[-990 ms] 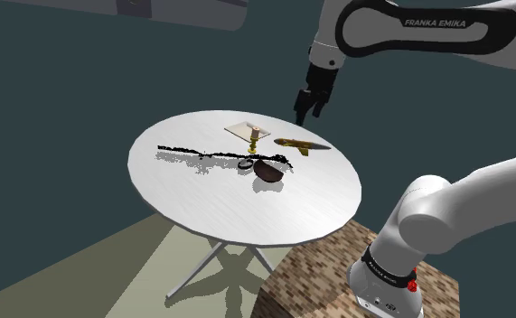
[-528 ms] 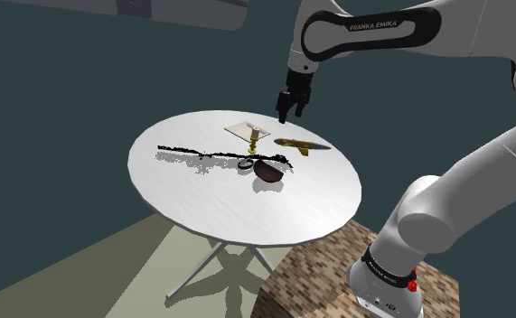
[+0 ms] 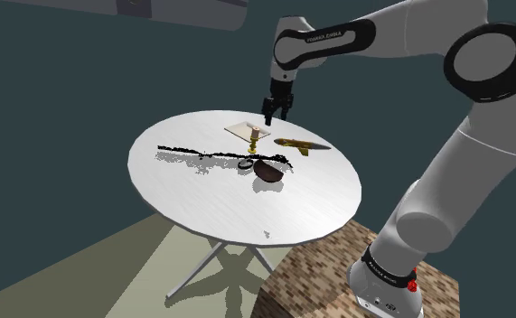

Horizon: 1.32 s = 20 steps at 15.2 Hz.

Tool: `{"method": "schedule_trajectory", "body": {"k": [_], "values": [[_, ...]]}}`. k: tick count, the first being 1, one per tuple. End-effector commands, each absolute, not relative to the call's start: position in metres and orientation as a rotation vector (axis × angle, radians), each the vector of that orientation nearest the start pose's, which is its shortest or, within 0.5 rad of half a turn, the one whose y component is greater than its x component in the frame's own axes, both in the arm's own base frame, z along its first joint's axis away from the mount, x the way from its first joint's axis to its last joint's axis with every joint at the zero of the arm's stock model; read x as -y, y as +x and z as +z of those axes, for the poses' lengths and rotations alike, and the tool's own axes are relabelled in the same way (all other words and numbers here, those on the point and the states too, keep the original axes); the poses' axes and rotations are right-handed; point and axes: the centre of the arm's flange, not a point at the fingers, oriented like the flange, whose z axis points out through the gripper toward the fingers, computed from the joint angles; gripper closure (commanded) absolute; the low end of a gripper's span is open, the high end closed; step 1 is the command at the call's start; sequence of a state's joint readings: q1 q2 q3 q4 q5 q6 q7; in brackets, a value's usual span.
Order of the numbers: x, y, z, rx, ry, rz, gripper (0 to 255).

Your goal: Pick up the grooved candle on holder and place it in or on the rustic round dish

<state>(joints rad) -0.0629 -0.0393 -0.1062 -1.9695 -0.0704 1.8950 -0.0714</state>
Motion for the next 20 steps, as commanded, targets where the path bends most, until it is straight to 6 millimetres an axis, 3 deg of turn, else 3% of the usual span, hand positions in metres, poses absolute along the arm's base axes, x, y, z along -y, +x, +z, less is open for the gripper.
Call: {"method": "schedule_trajectory", "body": {"k": [1, 11, 20], "values": [[0.109, 0.560, 0.473, -0.116, -3.191, 0.087, 0], [0.165, 0.670, 0.406, -0.113, -3.163, 0.177, 0], [0.167, 0.668, 0.364, -0.112, -3.162, 0.179, 0]]}}
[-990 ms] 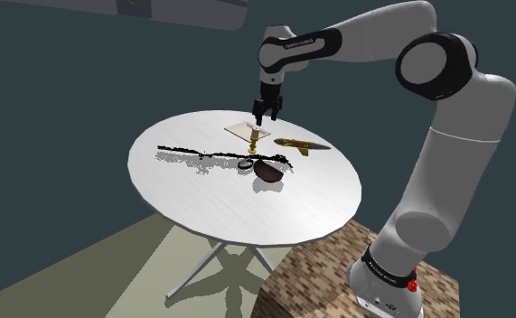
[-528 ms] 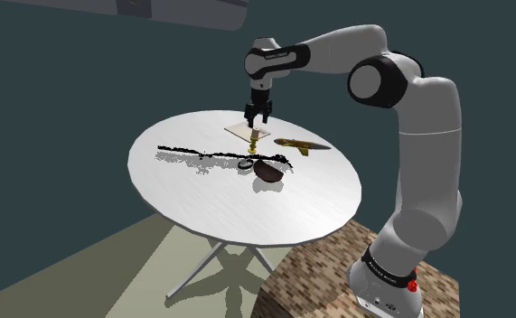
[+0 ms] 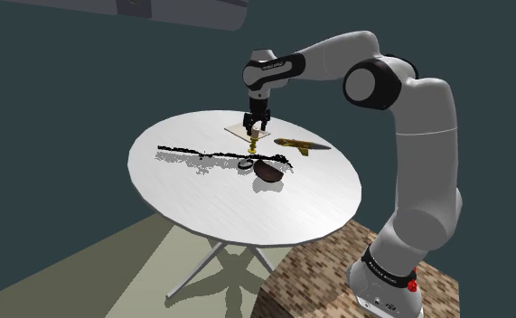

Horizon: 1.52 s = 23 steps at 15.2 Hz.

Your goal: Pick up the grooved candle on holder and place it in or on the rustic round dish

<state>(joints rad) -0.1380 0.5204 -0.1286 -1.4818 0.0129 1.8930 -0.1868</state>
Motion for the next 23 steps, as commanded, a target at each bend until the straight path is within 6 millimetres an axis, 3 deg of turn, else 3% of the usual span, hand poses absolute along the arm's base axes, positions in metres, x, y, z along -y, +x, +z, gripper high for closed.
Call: {"method": "schedule_trajectory", "body": {"k": [1, 7, 8, 17, 23], "values": [[0.167, 0.668, 0.364, -0.112, -3.162, 0.179, 0], [0.167, 0.668, 0.364, -0.112, -3.162, 0.179, 0], [0.167, 0.668, 0.364, -0.112, -3.162, 0.179, 255], [0.167, 0.668, 0.364, -0.112, -3.162, 0.179, 255], [0.167, 0.668, 0.396, -0.112, -3.162, 0.179, 255]]}}
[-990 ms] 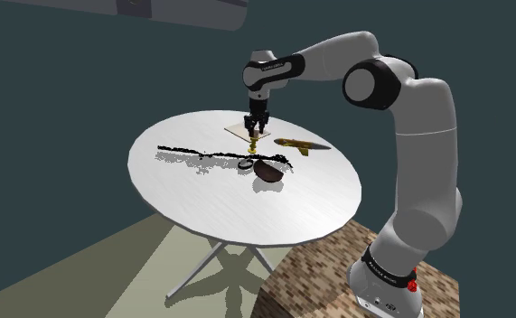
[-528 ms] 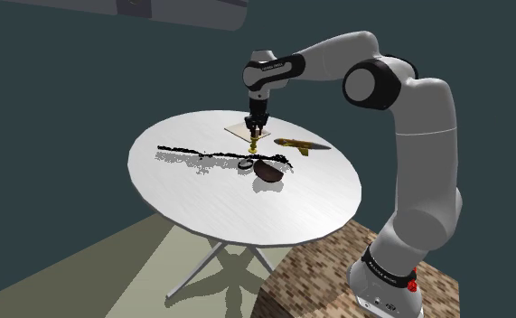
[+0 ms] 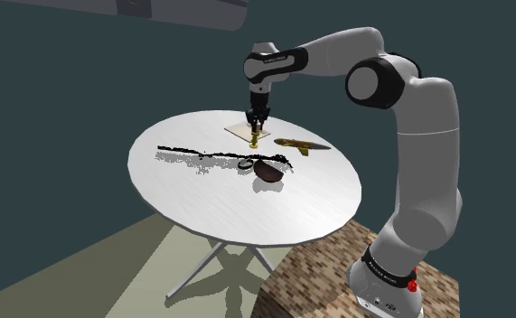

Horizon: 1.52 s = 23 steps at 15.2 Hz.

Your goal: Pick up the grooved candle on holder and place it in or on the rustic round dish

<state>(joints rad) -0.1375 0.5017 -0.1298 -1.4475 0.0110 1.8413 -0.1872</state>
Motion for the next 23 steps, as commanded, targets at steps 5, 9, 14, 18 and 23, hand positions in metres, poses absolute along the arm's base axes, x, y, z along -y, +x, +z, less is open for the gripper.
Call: {"method": "schedule_trajectory", "body": {"k": [5, 9, 14, 18, 23], "values": [[0.167, 0.668, 0.422, -0.112, -3.162, 0.179, 255], [0.167, 0.668, 0.443, -0.112, -3.162, 0.179, 255], [0.167, 0.668, 0.470, -0.112, -3.162, 0.179, 255], [0.167, 0.668, 0.487, -0.112, -3.162, 0.179, 255], [0.132, 0.613, 0.500, -0.112, -3.162, 0.179, 255]]}}
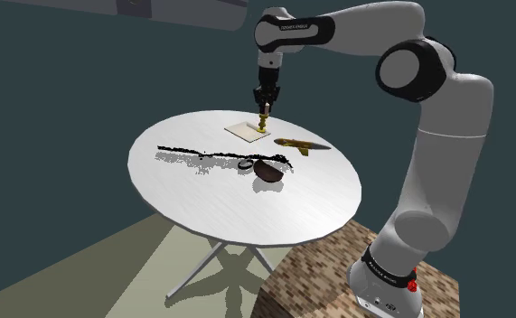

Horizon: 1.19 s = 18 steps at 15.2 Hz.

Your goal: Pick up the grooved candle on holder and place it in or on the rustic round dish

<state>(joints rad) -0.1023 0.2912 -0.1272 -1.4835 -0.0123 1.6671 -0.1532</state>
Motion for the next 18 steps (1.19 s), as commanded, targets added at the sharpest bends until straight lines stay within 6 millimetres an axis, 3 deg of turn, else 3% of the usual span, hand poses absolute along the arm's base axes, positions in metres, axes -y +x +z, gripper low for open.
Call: {"method": "schedule_trajectory", "body": {"k": [1, 9, 10, 18], "values": [[0.125, 0.602, 0.502, -0.112, -3.162, 0.179, 255], [0.069, 0.515, 0.523, -0.112, -3.162, 0.179, 255], [0.057, 0.496, 0.527, -0.112, -3.162, 0.179, 255], [0.057, 0.496, 0.485, -0.112, -3.162, 0.179, 255]]}}
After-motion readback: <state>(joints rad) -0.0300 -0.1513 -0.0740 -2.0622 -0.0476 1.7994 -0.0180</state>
